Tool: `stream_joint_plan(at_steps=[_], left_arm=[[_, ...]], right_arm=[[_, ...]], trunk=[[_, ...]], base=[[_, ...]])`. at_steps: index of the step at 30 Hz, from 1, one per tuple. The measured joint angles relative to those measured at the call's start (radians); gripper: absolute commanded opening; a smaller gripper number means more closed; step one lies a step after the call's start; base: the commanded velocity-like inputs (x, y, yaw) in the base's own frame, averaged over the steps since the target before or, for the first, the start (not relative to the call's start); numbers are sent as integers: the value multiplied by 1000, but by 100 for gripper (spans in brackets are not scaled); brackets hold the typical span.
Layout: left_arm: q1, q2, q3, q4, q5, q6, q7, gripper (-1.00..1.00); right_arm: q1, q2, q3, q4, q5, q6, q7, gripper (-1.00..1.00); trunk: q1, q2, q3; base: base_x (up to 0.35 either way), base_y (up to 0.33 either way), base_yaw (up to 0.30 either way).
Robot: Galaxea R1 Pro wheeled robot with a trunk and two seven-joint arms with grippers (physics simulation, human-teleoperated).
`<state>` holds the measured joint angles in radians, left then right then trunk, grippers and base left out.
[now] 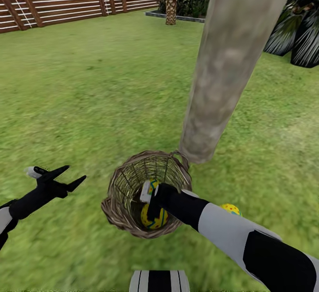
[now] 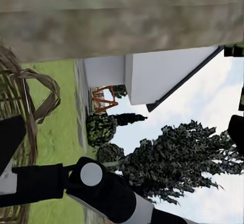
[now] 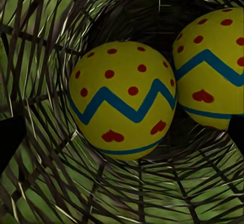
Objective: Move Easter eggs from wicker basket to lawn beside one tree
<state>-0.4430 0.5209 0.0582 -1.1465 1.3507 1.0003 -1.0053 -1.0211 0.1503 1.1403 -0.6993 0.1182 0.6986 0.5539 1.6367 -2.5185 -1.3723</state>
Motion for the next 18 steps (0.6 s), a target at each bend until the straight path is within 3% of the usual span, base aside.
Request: stream_joint_plan(at_steps=[4, 5, 12, 18], left_arm=[[0, 21, 84, 59, -1, 1, -1, 100], [0, 25, 90, 64, -1, 1, -2, 100], [0, 29, 100, 74, -1, 1, -16, 100], [0, 26, 100, 75, -2, 0, -20, 100]], right_arm=[[0, 1, 0, -1, 0, 1, -1, 100], [0, 1, 0, -1, 0, 1, -1, 100], [-1, 1, 0, -2, 1, 1, -2, 100], [-1, 1, 0, -2, 0, 2, -71, 100]], trunk=[[1, -1, -12], [1, -1, -12], [1, -1, -12], [1, -1, -12]], base=[[0, 0, 0], [0, 0, 0], [0, 0, 0], [102, -55, 0]])
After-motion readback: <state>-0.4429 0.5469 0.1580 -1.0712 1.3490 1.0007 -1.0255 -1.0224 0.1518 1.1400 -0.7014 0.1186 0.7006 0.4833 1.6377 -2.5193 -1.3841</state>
